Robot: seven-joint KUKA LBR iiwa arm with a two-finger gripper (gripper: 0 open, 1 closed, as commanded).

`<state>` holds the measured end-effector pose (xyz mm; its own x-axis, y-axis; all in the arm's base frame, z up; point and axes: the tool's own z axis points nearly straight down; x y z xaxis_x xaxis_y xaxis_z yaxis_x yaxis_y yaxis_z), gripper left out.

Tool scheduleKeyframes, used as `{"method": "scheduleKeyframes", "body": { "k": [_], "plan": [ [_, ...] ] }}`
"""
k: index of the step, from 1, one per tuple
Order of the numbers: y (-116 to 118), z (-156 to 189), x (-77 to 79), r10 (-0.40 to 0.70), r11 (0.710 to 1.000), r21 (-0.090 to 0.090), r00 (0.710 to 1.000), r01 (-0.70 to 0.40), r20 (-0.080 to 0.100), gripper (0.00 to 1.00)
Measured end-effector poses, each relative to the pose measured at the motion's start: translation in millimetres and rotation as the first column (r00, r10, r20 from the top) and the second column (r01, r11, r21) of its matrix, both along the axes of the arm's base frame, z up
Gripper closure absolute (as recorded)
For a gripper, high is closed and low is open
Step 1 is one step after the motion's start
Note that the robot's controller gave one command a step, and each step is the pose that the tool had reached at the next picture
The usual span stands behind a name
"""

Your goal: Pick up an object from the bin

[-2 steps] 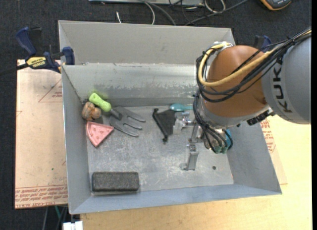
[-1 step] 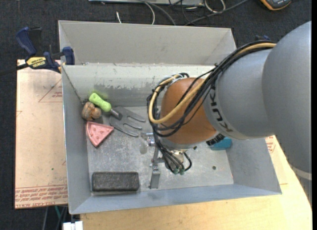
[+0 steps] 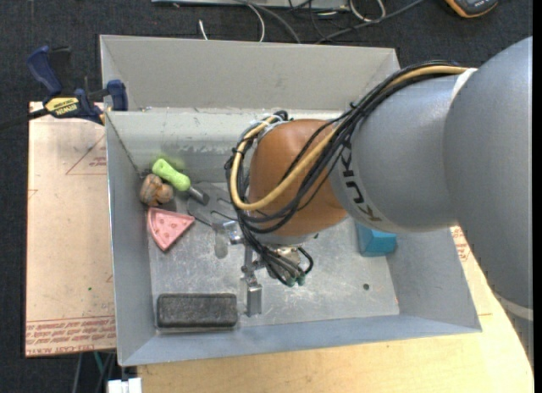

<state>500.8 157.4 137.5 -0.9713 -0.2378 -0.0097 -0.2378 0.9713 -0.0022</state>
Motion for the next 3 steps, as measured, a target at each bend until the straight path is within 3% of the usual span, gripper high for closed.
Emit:
{"method": "scheduleKeyframes", "body": {
  "k": [1, 2, 3],
  "plan": [
    [60.0, -40.8, -16.5, -0.03, 1.0, 0.005, 0.999, 0.03, -0.018, 0.0],
    [75.7, -66.3, -14.9, 0.002, 1.0, 0.009, 1.0, -0.002, 0.023, 0.0],
    [76.3, -67.7, -19.5, -0.018, 1.0, 0.006, 1.0, 0.018, -0.004, 1.0]
  ]
}}
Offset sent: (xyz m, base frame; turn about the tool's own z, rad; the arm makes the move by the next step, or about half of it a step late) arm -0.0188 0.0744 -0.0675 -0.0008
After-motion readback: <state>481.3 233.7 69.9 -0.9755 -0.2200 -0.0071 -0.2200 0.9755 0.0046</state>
